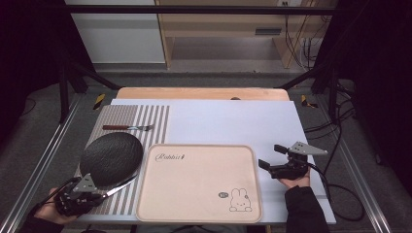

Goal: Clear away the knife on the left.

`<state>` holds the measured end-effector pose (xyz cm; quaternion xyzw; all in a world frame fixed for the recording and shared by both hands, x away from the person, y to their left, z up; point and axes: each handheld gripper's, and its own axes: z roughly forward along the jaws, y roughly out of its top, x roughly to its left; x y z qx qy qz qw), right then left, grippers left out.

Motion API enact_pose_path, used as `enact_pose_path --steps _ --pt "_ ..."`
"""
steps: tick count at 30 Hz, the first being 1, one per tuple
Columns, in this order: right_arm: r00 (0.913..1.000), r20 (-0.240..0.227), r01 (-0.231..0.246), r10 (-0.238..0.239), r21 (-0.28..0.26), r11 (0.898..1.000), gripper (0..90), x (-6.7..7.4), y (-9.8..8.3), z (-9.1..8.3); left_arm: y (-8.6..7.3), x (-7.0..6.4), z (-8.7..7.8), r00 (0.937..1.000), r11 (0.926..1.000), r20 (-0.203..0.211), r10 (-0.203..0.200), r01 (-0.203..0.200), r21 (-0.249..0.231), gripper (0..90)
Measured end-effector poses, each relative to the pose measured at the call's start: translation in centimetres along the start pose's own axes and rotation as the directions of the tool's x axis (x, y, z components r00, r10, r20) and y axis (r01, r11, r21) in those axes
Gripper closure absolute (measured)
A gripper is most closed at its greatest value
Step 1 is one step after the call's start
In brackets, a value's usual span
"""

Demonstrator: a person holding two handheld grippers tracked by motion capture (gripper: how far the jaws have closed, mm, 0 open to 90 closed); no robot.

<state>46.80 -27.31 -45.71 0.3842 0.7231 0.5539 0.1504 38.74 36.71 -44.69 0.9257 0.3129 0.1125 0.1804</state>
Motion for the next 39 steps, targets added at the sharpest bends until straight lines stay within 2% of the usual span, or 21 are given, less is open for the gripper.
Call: enact_pose_path --steps 6,10,19,20,23,34,39 --pt "1.0000 -0.002 0.001 -0.001 -0.004 1.000 0.4 0.0 0.0 0.0 -0.2 -0.1 0.0 1.0000 0.9998 -0.007 0.005 -0.005 -0.018 77.0" --pt "1.0000 -0.002 0.001 -0.001 -0.002 1.000 0.4 0.0 0.0 0.0 -0.4 -0.2 -0.2 1.0000 0.9996 0.001 0.003 -0.003 -0.028 77.1" --pt "1.0000 0.000 0.001 -0.001 -0.001 1.000 0.4 0.0 0.0 0.0 -0.7 -0.3 -1.0 0.9998 0.9970 0.001 -0.019 0.019 -0.075 77.1" --pt "1.0000 0.000 0.002 -0.002 -0.001 1.000 0.4 0.0 0.0 0.0 -0.7 -0.4 -1.1 0.9995 0.9967 0.011 -0.028 0.029 -0.075 77.1" --pt "1.0000 0.000 0.000 0.000 0.000 1.000 0.4 0.0 0.0 0.0 -0.6 -0.6 -1.3 0.9996 0.9953 0.012 -0.024 0.025 -0.093 77.1" --pt "1.0000 -0.001 0.003 -0.003 0.005 1.000 0.4 0.0 0.0 0.0 0.9 -1.3 -1.9 0.9991 0.9883 0.012 -0.041 0.042 -0.146 77.1" --pt "1.0000 0.000 0.004 -0.004 0.008 1.000 0.4 0.0 0.0 0.1 2.1 -1.6 -1.8 0.9979 0.9860 -0.008 -0.065 0.063 -0.155 77.1"
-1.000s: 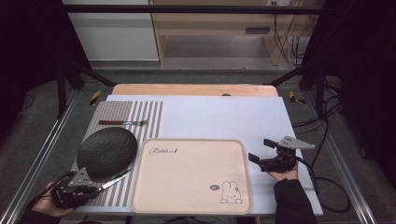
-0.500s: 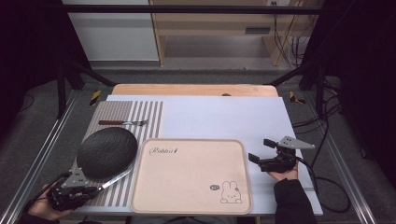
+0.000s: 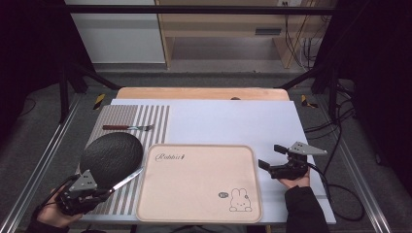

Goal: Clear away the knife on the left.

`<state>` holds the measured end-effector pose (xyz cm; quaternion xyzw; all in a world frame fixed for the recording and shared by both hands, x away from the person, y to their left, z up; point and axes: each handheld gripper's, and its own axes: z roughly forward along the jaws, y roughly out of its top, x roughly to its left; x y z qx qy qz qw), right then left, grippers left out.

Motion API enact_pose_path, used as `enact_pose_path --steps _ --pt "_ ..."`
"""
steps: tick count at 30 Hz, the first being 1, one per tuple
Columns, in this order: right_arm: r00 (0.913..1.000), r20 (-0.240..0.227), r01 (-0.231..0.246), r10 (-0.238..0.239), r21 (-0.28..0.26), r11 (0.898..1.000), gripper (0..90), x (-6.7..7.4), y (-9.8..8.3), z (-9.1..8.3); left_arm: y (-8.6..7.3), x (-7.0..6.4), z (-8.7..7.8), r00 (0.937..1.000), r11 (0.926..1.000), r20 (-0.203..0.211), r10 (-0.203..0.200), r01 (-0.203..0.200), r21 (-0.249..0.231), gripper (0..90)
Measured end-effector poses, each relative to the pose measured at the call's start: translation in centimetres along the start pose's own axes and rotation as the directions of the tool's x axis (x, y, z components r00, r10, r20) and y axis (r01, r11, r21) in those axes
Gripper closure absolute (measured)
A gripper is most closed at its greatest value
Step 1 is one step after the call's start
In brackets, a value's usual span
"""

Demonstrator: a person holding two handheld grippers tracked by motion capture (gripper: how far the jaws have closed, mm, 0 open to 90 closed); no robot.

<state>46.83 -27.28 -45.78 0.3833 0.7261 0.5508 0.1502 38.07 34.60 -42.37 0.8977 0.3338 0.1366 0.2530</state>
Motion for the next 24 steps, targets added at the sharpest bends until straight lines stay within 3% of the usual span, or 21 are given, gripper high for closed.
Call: enact_pose_path --steps 12,24 --pt "1.0000 0.001 0.003 -0.003 0.002 1.000 0.4 0.0 0.0 0.1 3.0 -0.8 0.7 0.9972 0.9959 -0.028 -0.070 0.068 -0.060 77.1" --pt "1.0000 0.002 0.004 -0.004 0.004 1.000 0.3 0.0 -0.1 0.1 6.1 -2.3 1.8 0.9940 0.9910 -0.040 -0.102 0.098 -0.092 77.1"
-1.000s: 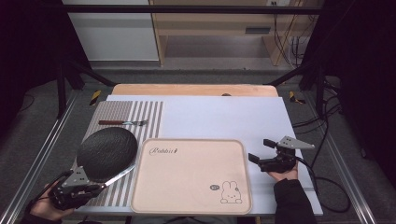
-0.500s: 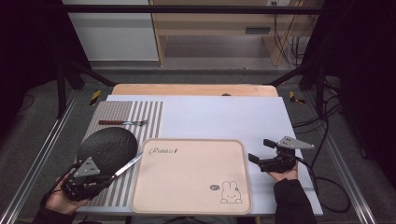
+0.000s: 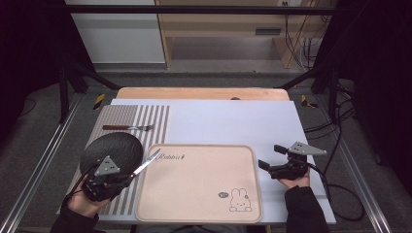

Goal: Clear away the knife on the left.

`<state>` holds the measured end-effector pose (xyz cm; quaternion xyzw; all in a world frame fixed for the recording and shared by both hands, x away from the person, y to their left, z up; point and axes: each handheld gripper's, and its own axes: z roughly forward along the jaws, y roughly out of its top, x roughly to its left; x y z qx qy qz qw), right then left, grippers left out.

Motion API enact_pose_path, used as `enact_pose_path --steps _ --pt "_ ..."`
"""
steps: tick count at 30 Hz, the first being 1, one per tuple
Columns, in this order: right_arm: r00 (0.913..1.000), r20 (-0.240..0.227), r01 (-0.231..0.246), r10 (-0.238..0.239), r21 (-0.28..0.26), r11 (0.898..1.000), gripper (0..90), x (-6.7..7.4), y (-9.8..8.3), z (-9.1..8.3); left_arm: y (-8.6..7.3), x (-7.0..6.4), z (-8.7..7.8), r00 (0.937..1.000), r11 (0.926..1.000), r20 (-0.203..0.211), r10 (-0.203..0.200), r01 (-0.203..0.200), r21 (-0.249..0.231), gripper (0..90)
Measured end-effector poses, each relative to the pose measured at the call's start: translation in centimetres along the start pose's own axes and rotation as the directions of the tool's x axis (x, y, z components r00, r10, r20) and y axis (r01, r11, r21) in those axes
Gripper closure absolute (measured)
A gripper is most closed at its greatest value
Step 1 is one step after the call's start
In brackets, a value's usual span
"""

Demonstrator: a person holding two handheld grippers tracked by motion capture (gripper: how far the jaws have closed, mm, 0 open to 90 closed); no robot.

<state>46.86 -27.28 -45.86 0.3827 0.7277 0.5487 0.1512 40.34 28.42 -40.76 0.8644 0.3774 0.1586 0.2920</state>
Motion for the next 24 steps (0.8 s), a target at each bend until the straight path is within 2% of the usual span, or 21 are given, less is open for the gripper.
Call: enact_pose_path --steps 11,18,24 --pt "1.0000 -0.001 -0.002 0.002 0.000 1.000 0.3 0.0 0.0 0.0 1.4 -1.1 0.8 0.9987 0.9984 -0.014 -0.049 0.049 -0.026 77.1" --pt "1.0000 0.001 -0.002 0.002 0.002 1.000 0.3 0.0 0.0 0.0 2.2 -2.0 1.3 0.9987 0.9983 -0.007 -0.051 0.050 -0.031 77.1" --pt "1.0000 0.001 -0.001 0.000 0.004 1.000 0.3 0.0 0.0 0.0 2.8 -2.7 2.1 0.9973 0.9969 -0.005 -0.073 0.073 -0.031 77.1"
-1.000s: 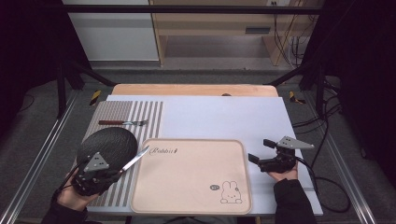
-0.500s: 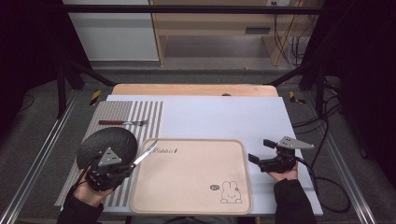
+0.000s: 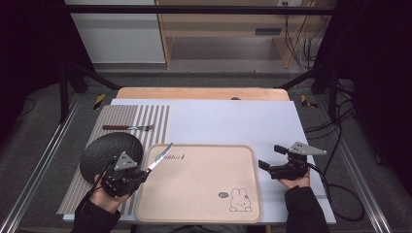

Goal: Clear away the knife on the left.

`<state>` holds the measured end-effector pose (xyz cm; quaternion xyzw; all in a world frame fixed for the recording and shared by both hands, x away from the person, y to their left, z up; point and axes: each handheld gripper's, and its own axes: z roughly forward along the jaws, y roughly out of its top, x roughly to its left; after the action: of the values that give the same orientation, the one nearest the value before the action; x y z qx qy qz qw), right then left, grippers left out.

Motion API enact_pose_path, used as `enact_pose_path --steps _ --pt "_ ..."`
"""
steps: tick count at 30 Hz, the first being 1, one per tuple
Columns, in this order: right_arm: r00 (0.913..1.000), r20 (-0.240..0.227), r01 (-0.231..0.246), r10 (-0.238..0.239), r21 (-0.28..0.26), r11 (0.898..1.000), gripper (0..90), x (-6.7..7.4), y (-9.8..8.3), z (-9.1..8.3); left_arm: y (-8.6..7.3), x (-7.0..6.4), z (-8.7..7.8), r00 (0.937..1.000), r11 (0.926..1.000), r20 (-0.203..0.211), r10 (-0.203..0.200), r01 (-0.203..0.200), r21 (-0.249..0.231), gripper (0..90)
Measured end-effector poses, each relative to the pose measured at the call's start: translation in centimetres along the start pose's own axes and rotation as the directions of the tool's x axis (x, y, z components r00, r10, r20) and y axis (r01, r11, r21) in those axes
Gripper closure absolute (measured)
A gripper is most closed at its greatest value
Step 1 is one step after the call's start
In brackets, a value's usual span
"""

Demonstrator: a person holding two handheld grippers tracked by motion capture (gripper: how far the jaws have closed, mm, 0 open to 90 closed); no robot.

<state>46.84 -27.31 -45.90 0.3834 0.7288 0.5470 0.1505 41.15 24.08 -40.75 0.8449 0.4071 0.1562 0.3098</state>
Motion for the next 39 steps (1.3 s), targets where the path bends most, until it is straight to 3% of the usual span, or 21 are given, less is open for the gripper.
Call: enact_pose_path --steps 7,25,39 --pt "1.0000 0.001 0.001 -0.001 0.001 1.000 0.2 0.0 0.0 0.0 0.3 -0.8 1.1 0.9991 0.9991 -0.004 -0.041 0.041 0.010 77.1" --pt "1.0000 0.001 0.001 -0.001 -0.003 1.000 0.2 0.0 0.0 0.0 -0.2 -2.8 4.0 0.9992 0.9954 -0.005 -0.039 0.040 0.087 77.1" --pt "1.0000 0.004 -0.002 0.002 -0.003 1.000 0.3 -0.1 0.0 -0.1 -0.7 -2.9 5.1 0.9994 0.9911 -0.020 -0.027 0.030 0.130 76.9"
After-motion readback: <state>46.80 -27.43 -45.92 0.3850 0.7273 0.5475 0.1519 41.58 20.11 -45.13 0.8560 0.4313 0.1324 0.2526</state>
